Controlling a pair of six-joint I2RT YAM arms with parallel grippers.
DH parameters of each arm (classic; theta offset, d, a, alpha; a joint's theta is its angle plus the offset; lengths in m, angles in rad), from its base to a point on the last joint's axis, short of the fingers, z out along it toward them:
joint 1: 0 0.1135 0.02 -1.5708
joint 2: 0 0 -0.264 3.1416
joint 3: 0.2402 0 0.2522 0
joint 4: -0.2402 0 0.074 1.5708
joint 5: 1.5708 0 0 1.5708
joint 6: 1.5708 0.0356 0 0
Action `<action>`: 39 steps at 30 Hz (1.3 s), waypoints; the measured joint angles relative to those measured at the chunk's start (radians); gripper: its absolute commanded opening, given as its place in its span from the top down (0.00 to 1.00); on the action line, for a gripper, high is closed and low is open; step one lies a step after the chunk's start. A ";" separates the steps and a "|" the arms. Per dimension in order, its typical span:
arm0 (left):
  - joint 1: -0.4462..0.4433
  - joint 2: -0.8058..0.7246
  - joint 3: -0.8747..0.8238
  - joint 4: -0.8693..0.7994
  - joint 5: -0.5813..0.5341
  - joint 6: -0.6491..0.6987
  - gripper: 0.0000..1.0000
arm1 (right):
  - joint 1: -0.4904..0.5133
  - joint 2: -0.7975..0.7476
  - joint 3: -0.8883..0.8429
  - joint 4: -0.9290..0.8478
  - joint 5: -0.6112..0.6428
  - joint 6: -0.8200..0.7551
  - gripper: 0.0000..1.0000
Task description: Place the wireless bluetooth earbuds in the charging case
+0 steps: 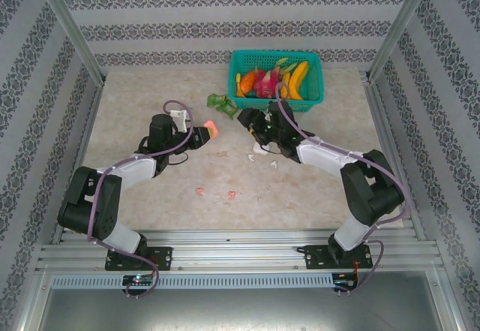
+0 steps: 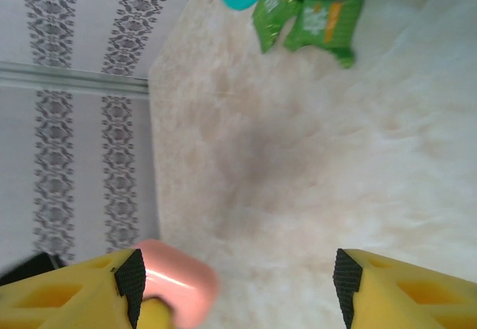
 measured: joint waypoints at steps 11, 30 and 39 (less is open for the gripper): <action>0.000 -0.019 0.051 -0.111 0.161 0.023 1.00 | -0.003 -0.059 -0.092 0.095 -0.201 -0.378 0.32; 0.006 -0.074 0.051 -0.168 0.215 0.023 1.00 | 0.089 0.048 -0.012 0.140 -0.314 -0.457 0.40; 0.006 -0.093 0.051 -0.171 0.215 0.026 1.00 | 0.041 0.058 -0.013 0.158 -0.314 -0.449 0.44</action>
